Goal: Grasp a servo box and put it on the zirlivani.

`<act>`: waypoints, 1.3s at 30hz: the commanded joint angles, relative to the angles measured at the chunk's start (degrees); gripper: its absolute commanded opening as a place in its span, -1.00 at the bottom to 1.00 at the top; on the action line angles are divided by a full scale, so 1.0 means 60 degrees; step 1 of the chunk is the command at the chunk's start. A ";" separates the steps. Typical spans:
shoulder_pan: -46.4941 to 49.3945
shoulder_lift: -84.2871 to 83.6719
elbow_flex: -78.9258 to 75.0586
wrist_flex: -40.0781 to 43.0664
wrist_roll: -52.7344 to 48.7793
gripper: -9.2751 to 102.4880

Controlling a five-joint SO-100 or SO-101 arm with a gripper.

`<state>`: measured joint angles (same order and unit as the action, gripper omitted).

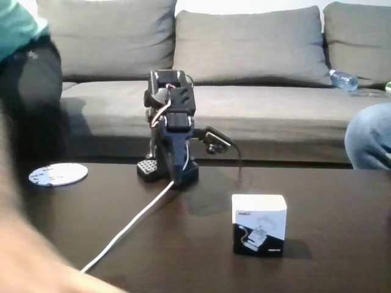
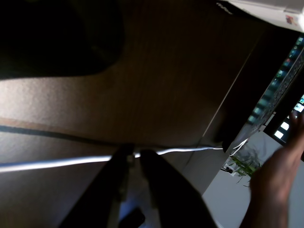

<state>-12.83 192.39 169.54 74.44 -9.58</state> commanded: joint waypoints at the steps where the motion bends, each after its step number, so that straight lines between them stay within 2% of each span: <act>1: -0.0132 0.0000 0.0132 0.0645 -0.0073 -0.83; 33: -0.0176 0.0000 0.0117 0.0615 -0.0088 -0.82; 39: -0.0469 0.0000 -0.1421 0.0718 -0.0088 -0.80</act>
<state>-14.50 192.39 166.38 76.29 -10.02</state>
